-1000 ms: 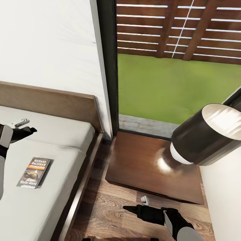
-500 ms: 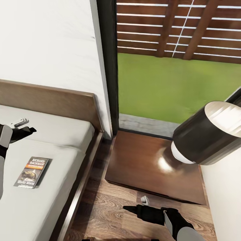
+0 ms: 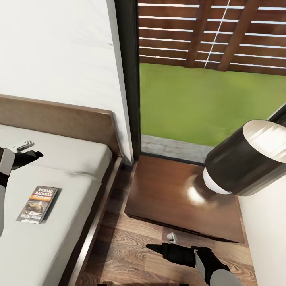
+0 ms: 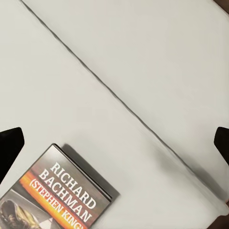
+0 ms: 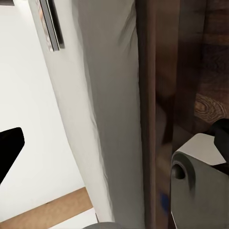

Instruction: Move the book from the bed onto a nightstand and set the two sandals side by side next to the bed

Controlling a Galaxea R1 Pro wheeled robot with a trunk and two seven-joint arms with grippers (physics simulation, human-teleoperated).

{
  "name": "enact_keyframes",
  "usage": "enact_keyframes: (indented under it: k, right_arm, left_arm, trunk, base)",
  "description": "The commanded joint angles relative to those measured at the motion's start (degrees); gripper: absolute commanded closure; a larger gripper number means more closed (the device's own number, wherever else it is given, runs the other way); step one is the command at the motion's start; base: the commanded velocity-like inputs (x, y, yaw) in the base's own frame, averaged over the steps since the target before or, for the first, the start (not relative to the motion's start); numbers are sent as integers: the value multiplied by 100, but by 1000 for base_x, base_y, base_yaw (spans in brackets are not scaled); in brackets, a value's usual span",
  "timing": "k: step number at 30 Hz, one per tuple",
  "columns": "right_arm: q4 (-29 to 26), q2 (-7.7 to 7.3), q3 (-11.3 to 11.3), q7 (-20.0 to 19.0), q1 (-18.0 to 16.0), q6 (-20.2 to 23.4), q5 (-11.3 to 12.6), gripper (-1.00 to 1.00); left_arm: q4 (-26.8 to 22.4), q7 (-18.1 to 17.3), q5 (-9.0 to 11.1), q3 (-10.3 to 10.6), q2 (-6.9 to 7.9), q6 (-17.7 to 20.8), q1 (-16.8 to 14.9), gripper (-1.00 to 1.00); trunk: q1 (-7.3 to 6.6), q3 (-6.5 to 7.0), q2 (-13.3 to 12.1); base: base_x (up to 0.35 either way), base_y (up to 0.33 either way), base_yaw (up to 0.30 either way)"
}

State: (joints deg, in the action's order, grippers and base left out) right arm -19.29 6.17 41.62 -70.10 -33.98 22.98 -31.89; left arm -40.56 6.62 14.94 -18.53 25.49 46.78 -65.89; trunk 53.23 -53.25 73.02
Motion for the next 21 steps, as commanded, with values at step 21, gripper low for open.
enact_keyframes:
  k: [21]
  right_arm:
    - [-13,7,48,-30,-3,58,-45,-100]
  left_arm:
    - [-5,44,57,-19,0,24,-3,-100]
  trunk:
    - [0,-33,2]
  base:
    - [0,0,116]
